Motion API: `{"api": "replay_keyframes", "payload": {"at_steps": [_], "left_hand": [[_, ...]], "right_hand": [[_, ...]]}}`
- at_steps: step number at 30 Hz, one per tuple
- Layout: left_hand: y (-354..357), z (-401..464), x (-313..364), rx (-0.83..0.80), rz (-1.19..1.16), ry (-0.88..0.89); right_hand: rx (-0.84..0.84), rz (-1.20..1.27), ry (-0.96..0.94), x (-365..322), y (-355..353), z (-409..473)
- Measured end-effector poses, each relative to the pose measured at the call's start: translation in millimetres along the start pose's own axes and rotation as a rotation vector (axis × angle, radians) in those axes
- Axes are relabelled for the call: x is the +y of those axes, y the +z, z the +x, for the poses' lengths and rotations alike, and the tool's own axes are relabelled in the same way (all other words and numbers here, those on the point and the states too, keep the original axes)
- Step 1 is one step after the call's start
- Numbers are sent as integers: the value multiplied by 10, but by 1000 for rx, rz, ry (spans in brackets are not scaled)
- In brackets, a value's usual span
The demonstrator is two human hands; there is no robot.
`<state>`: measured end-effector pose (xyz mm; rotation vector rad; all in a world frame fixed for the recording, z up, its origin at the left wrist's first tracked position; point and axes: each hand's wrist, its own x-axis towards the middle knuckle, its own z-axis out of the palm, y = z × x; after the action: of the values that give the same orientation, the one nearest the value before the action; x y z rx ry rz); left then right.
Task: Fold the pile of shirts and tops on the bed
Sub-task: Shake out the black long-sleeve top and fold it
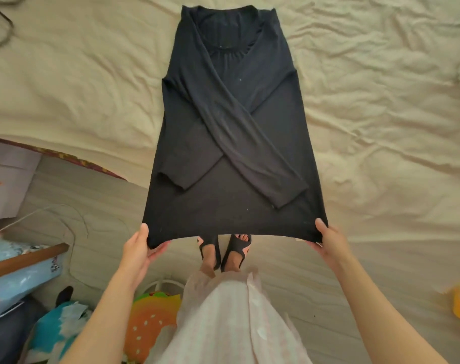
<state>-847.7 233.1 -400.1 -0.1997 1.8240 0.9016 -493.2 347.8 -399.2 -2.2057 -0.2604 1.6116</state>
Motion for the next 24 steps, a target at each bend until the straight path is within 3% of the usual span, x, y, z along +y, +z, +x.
{"api": "replay_keyframes", "payload": {"at_steps": [4,11,18,24], "left_hand": [[-61,-369,87,46,-29,-99],[-172,-687,434,-49,-130,-156],[374,-437,1705,-179,-400,-40],[1144,224,2986,-280,-343,116]], "right_hand": [[18,16,99,-56,-185,-329],[-47,123,171,-441,-353,-574],[-201,403,41,-1589,162,-448],[-298,524,-21,-2821,929,-60]]}}
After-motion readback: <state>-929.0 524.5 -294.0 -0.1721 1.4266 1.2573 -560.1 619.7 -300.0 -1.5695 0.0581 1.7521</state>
